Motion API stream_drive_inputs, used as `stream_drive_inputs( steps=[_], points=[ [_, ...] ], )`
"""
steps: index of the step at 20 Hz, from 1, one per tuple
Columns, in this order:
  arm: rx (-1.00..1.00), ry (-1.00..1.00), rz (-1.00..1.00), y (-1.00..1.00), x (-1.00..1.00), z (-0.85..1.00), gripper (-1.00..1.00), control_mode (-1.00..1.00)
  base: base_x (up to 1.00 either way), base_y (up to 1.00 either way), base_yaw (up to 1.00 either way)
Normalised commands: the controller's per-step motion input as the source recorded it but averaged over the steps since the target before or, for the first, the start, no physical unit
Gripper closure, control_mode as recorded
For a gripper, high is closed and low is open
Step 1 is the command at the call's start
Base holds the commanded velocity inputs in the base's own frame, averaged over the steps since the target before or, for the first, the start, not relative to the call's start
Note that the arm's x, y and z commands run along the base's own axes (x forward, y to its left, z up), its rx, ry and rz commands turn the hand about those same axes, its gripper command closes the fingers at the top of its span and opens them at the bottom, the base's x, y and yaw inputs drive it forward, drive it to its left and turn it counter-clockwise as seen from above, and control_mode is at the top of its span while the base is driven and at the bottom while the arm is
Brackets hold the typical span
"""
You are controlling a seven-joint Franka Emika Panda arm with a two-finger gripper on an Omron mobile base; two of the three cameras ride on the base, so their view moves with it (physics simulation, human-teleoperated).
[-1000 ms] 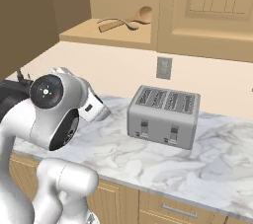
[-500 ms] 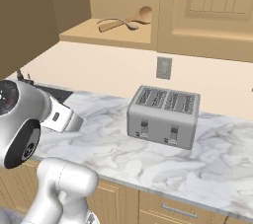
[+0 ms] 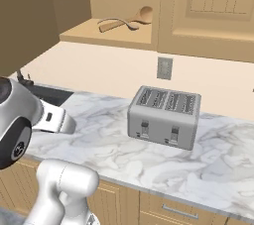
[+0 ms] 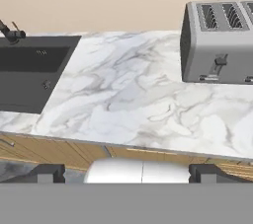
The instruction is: Organize the utensils by type. Pick up the wooden spoons from the counter and place them in the open cabinet. Then pick up the metallic utensils from the counter and place them in the open drawer.
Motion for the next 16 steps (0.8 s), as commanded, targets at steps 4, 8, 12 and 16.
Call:
stream_drive_inputs(
  steps=[4,8,12,16],
  points=[
    [-0.08,0.0,0.16,0.03,-0.04,-0.59,-1.0,-1.0,0.0,0.0,0.0],
    [-0.07,0.0,0.14,0.01,-0.14,-0.51,-1.0,-1.0,0.0,0.0,0.0],
    [-0.06,0.0,0.12,0.0,-0.21,-0.47,-1.0,-1.0,0.0,0.0,0.0],
    [-0.01,0.0,0.02,0.0,-0.09,-0.11,-1.0,1.0,-0.4,-0.01,0.0]
  ],
)
